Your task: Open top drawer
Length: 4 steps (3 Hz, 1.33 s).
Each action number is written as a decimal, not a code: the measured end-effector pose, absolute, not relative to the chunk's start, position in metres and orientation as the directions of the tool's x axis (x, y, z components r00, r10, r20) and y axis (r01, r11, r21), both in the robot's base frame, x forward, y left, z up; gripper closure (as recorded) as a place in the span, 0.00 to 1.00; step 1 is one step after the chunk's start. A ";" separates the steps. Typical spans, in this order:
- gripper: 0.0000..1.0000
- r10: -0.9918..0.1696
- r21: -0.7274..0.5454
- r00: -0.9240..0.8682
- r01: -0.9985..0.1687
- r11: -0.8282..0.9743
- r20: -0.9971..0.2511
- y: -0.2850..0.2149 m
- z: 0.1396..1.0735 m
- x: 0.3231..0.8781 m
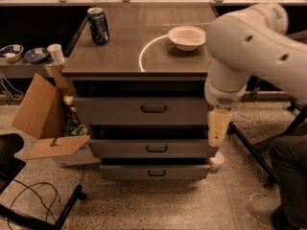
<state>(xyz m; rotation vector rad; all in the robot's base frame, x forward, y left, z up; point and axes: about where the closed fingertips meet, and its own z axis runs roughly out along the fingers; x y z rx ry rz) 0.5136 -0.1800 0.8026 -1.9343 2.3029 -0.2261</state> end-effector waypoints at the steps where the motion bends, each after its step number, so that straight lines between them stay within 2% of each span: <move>1: 0.00 -0.987 -0.195 -0.156 -0.970 0.144 0.048 -0.179 0.766 0.543; 4: 0.00 -0.990 -0.168 -0.136 -0.977 0.131 0.022 -0.173 0.702 0.603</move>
Offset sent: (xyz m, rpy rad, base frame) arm 0.0858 -0.0032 -0.0872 -0.0336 -0.0136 0.0108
